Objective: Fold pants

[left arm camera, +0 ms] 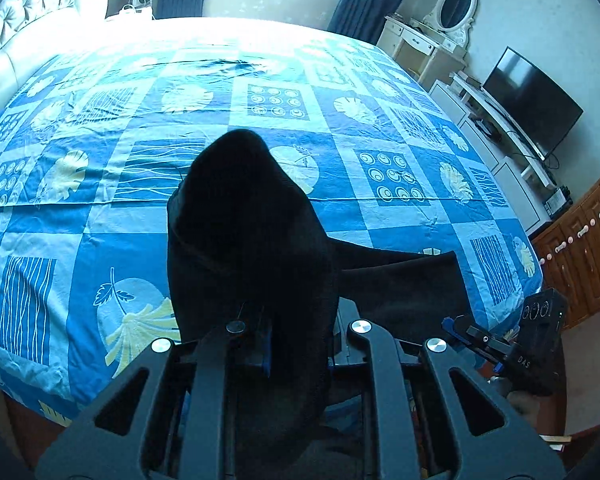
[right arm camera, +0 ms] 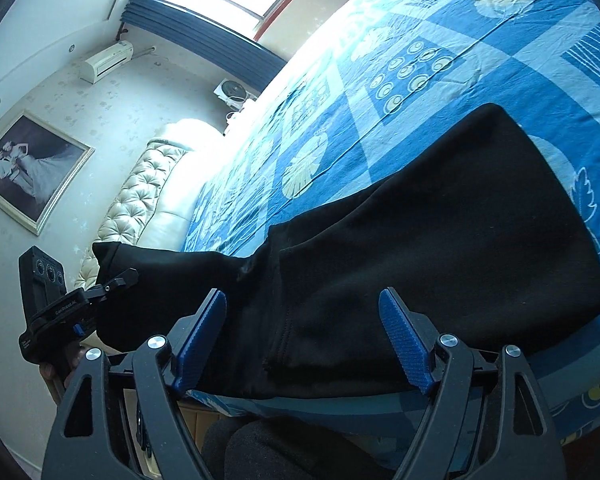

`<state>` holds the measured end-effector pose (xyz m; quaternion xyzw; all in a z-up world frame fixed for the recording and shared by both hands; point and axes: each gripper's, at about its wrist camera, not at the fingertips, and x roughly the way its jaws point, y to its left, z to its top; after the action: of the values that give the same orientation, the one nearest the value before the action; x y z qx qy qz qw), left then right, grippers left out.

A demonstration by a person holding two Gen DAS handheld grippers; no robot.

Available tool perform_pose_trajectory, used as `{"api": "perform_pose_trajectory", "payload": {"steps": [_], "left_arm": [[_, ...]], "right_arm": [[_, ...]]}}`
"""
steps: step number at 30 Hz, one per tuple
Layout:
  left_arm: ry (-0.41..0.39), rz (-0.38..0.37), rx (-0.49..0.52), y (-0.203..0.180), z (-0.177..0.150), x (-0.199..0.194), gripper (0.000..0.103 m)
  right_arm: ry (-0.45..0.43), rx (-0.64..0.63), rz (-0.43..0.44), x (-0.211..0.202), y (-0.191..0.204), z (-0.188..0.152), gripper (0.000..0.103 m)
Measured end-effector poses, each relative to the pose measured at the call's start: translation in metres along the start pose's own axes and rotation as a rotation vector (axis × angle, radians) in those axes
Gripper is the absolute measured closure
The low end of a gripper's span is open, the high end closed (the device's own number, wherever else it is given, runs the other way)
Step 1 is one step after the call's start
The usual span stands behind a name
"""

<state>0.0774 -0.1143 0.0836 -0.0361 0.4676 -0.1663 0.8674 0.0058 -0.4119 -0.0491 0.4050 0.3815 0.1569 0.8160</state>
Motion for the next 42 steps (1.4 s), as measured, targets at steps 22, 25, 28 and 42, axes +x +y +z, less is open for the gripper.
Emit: {"api": "perform_pose_trajectory", "payload": {"steps": [22,25,28,42], "left_arm": [[0.098,0.368,0.234,-0.161,-0.033,0.151,0.086],[0.097,0.401,0.251,-0.166,-0.037,0.159,0.086],[0.101,0.422,0.254,-0.168,-0.04,0.165,0.086],[0.103,0.485,0.294,-0.178,-0.053,0.182,0.086]], "right_arm": [[-0.151,0.154,0.019,-0.07,-0.076,0.019,0.025],[-0.153,0.172,0.025,-0.072,-0.084,0.016,0.025],[-0.153,0.189,0.03,-0.071,-0.089,0.016,0.025],[-0.164,0.225,0.045,-0.076,-0.099,0.009,0.025]]}}
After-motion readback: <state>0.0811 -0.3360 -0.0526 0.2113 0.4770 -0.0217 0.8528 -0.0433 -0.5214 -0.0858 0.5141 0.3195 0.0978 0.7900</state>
